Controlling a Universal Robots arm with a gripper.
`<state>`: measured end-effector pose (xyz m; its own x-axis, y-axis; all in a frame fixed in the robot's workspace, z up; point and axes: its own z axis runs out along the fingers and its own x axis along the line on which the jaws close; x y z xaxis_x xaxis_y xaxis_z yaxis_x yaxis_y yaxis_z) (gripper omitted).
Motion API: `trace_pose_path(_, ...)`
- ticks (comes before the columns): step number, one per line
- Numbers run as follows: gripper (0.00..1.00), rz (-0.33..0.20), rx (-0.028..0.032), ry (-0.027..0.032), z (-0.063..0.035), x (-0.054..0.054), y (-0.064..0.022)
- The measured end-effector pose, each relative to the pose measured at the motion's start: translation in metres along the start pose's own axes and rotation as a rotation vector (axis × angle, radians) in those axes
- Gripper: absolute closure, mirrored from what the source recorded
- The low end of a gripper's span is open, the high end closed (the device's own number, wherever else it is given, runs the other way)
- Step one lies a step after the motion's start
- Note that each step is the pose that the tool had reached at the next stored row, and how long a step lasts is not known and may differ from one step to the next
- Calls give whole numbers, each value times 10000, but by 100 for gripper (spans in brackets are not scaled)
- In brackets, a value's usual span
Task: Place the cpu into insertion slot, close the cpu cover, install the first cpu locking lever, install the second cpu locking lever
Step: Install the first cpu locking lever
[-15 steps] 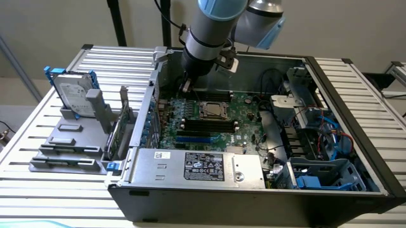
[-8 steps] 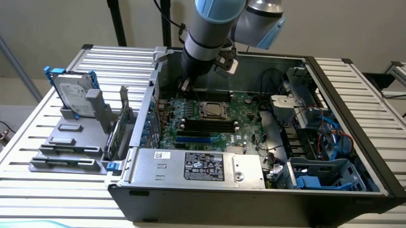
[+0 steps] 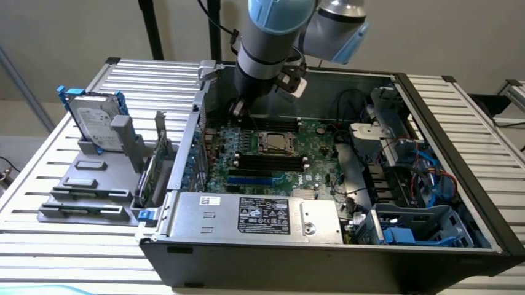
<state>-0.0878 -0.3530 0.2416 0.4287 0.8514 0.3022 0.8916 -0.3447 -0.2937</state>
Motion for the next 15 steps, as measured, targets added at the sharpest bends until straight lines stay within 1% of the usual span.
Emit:
trace_pose_path(3,89,251,-22,235,1,-1,-3)
trace_pose_path(4,89,334,-33,303,1,-1,-3)
trace_pose_path(5,89,414,-52,348,1,-1,-3)
trace_pose_path(6,89,479,-73,373,0,-1,-3)
trace_pose_path(9,89,609,-118,420,-1,8,15)
trace_pose_path(15,89,738,-169,463,-15,42,88)
